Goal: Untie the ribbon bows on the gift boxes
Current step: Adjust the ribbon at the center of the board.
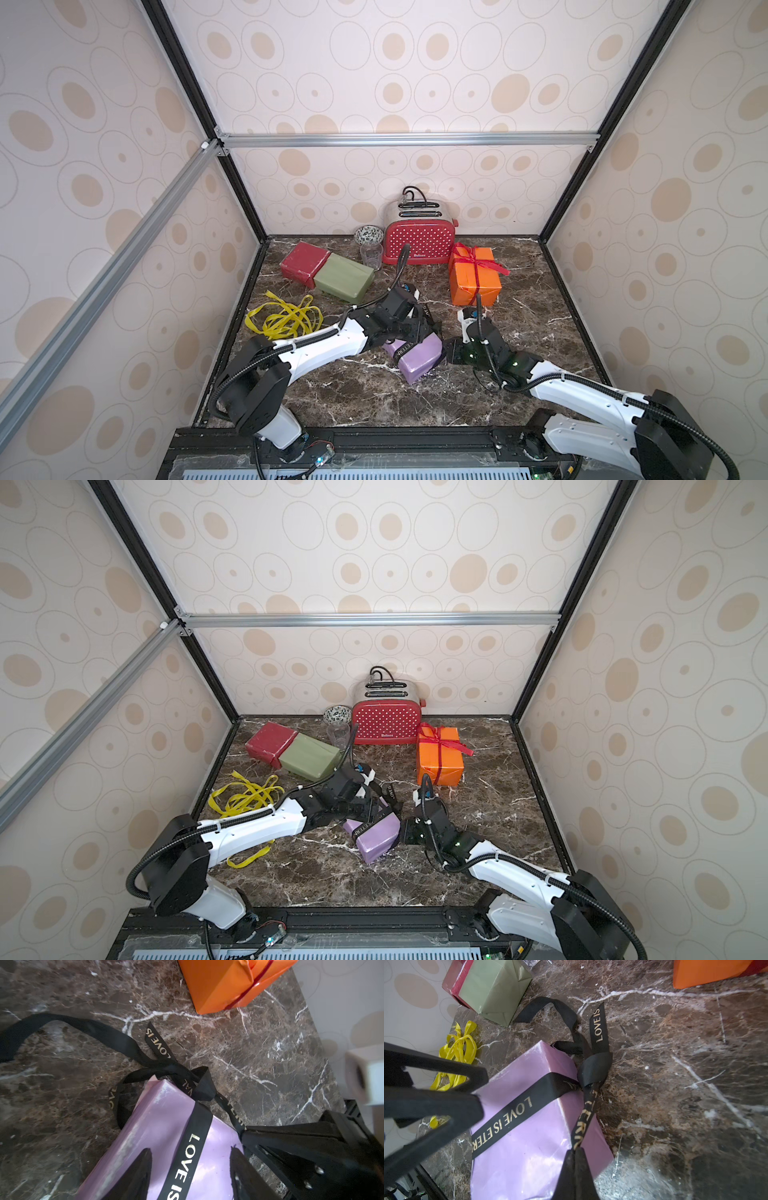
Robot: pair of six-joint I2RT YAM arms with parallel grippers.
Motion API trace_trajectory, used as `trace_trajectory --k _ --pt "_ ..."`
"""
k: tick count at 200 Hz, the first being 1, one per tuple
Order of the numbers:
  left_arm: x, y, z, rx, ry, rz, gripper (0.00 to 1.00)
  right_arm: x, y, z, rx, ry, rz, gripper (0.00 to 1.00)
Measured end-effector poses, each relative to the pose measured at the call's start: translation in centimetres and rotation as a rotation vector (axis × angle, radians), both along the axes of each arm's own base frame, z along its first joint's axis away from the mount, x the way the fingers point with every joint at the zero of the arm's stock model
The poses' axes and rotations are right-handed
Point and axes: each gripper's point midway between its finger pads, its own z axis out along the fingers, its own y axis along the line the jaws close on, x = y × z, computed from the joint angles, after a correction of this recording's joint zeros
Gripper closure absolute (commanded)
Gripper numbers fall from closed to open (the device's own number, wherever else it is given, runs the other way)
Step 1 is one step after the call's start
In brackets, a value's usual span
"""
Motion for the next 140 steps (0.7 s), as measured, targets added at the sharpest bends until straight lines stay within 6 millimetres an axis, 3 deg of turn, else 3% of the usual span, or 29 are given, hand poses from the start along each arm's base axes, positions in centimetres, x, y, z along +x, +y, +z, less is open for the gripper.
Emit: trace_trajectory --k 19,61,88,110,124,140 --pt "-0.2 -0.2 -1.4 0.047 0.009 -0.003 0.40 -0.3 -0.9 -0.1 0.012 -0.007 -0.038 0.94" --pt "0.9 -0.1 -1.5 0.093 -0.024 0.034 0.40 -1.8 -3.4 -2.2 0.001 0.023 -0.120 0.92" --pt "1.5 0.4 -1.6 0.122 -0.050 0.065 0.40 -1.8 -4.2 -2.0 0.008 0.019 -0.171 0.90" --pt "1.8 0.7 -1.7 0.140 -0.065 0.082 0.41 -1.9 -6.3 -2.4 -0.035 0.049 -0.282 1.00" --pt "1.9 0.8 -1.7 0.146 -0.070 0.088 0.41 -2.1 -7.8 -2.8 -0.084 0.077 -0.360 1.00" --pt "2.0 1.0 -1.7 0.152 -0.075 0.093 0.41 -2.4 -9.2 -2.8 -0.114 0.086 -0.426 0.88"
